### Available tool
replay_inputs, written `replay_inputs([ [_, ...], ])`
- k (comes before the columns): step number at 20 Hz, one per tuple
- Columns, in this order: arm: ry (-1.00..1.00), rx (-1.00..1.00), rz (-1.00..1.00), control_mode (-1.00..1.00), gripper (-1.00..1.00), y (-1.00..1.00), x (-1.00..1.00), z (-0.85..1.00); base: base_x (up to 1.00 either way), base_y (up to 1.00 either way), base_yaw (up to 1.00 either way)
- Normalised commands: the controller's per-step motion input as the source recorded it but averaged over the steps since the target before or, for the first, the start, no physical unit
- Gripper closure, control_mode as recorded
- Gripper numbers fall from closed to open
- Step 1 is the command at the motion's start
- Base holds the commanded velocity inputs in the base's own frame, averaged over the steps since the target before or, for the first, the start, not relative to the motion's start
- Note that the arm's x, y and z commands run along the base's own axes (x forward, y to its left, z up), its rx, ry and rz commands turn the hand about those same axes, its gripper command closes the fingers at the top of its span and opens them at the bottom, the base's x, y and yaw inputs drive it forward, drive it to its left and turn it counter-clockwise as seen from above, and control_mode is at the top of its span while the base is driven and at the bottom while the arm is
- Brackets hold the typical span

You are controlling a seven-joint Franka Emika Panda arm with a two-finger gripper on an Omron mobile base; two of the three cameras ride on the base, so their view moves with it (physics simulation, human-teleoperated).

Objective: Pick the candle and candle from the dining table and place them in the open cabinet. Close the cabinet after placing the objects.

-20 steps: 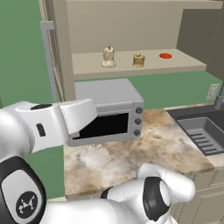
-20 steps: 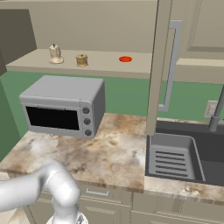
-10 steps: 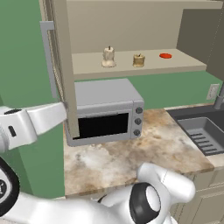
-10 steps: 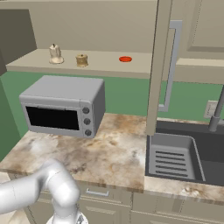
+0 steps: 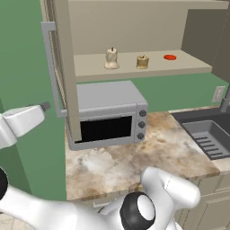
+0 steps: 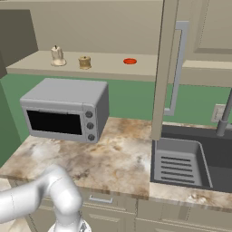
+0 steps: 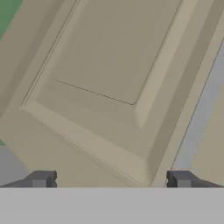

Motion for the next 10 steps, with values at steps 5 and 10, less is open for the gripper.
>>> replay_inputs([
  [5, 0.00, -0.05, -0.09, -1.00, -1.00, 0.05, 0.25, -0.01, 0.00, 0.00, 0.00],
  [10, 0.00, 0.00, -0.07, -1.00, -1.00, -0.02, 0.09, 0.00, 0.00, 0.00, 0.00],
])
